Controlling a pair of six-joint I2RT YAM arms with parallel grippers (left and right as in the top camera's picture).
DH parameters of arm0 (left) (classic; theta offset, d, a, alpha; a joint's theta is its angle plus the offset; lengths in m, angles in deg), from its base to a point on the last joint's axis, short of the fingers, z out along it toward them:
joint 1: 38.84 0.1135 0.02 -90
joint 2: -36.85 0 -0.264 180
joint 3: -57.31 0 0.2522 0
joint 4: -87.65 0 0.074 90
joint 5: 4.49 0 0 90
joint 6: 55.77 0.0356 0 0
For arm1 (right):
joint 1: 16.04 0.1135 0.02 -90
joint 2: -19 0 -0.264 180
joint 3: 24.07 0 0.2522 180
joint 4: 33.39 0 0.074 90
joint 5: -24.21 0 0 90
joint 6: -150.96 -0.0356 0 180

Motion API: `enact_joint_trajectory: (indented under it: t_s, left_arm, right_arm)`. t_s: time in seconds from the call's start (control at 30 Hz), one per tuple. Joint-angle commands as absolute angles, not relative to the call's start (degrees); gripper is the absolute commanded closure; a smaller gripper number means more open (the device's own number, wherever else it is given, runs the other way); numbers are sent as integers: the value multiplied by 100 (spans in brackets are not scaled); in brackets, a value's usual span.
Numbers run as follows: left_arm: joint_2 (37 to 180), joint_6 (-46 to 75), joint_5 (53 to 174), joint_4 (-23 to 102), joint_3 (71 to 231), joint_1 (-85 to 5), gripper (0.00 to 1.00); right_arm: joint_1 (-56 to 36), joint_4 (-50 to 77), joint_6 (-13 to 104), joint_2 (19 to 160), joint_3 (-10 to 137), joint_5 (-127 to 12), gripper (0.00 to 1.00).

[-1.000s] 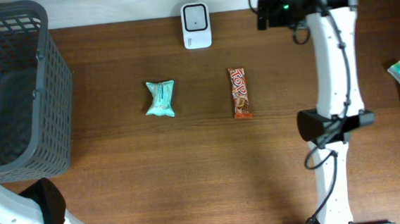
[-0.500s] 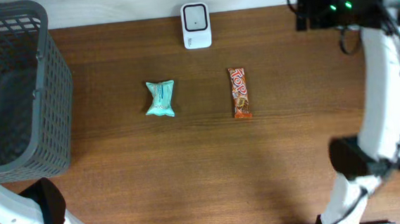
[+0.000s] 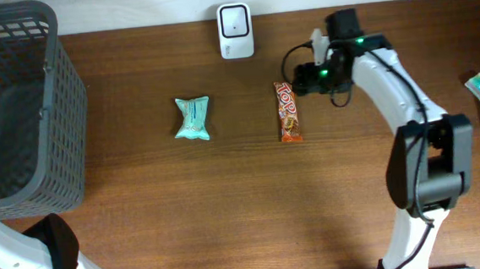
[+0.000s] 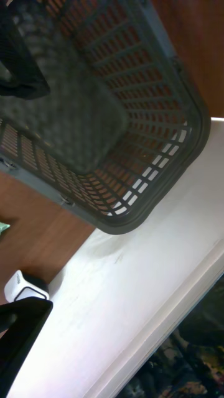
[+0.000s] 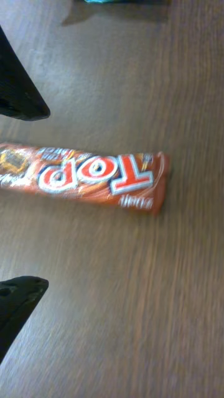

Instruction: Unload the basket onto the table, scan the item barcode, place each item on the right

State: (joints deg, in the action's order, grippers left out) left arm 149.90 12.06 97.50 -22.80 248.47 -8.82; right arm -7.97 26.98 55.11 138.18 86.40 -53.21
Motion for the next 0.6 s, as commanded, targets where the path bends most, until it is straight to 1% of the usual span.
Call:
enact_joint_trajectory:
  t_s: [0.0, 0.07, 0.17, 0.23, 0.27, 0.3, 0.33, 0.37, 0.4, 0.5, 0.57]
  left_arm:
    - [14975, 1175, 9750, -2282, 24847, -866, 1]
    - [14975, 1175, 9750, -2282, 24847, -866, 1]
    - [14975, 1175, 9750, -2282, 24847, -866, 1]
    - [14975, 1175, 9750, -2282, 24847, -866, 1]
    - [14975, 1175, 9750, -2282, 24847, -866, 1]
    - [14975, 1175, 9748, -2282, 24847, -866, 1]
    - [14975, 1175, 9750, -2282, 24849, -866, 1]
    - [14975, 1175, 9750, -2282, 24847, -866, 1]
    - [14975, 1175, 9752, -2280, 24847, -866, 1]
    - [14975, 1175, 9750, -2280, 24847, -866, 1]
    - [14975, 1175, 9750, -2280, 24847, -866, 1]
  right_arm:
    - [-281, 2571, 4980, 14143, 8578, -6300, 21]
    - [-62, 2532, 4689, 14384, 8574, -6718, 21]
    - [32, 2532, 4512, 14662, 8574, -6707, 22]
    - [51, 2532, 4429, 14762, 8559, -6644, 30]
    - [84, 2519, 4392, 14858, 8556, -6646, 36]
    - [99, 2515, 4392, 14882, 8556, -6633, 39]
    - [147, 2491, 4392, 14968, 8556, -6602, 58]
    - [198, 2469, 4390, 14992, 8556, -6604, 87]
    - [237, 2458, 4307, 14963, 8605, -6563, 96]
    - [233, 2718, 4307, 14736, 9193, -6324, 96]
    - [233, 2829, 4309, 14539, 10135, -6340, 96]
